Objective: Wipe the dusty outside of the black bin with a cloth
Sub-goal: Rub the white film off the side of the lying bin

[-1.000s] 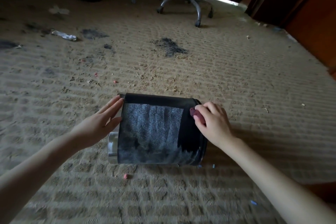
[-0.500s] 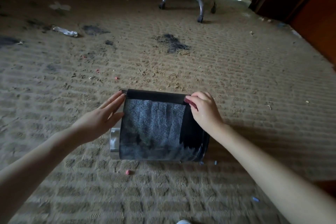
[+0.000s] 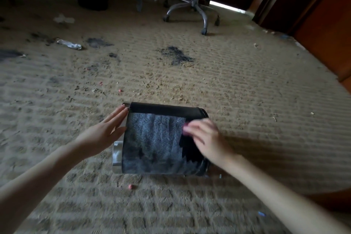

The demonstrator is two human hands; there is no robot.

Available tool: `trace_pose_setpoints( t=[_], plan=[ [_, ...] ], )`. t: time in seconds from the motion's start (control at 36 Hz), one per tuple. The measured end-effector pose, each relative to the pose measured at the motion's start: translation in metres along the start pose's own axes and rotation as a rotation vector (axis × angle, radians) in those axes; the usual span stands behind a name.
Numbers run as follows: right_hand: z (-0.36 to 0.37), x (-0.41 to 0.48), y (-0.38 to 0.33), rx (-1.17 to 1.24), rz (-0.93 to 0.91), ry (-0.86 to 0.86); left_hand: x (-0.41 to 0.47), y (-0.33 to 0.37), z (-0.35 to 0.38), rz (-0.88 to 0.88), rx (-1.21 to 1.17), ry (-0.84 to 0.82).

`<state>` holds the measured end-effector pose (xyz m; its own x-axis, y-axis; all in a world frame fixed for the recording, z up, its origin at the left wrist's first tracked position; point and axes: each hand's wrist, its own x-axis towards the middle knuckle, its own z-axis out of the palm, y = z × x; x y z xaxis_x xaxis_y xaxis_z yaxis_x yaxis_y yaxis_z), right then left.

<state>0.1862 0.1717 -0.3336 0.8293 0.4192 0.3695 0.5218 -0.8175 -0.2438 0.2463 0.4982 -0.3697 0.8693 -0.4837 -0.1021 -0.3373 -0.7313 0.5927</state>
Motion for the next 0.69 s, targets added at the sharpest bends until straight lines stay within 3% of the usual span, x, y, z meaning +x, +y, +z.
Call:
trace_pose_setpoints(
  t=[0.08,0.17,0.42,0.69],
  plan=[
    [-0.002,0.040,0.017,0.009,0.241,0.116,-0.001,0.002,-0.002,-0.016,0.016,-0.013],
    [0.014,0.055,0.029,0.028,0.356,0.050,0.001,0.002,-0.003,-0.024,0.022,-0.021],
    [0.031,0.012,0.009,-0.012,0.189,0.152,0.002,-0.002,0.000,-0.015,0.061,-0.001],
    [0.022,-0.017,-0.020,0.057,-0.001,0.108,0.007,-0.004,0.001,-0.042,0.043,0.030]
  ],
)
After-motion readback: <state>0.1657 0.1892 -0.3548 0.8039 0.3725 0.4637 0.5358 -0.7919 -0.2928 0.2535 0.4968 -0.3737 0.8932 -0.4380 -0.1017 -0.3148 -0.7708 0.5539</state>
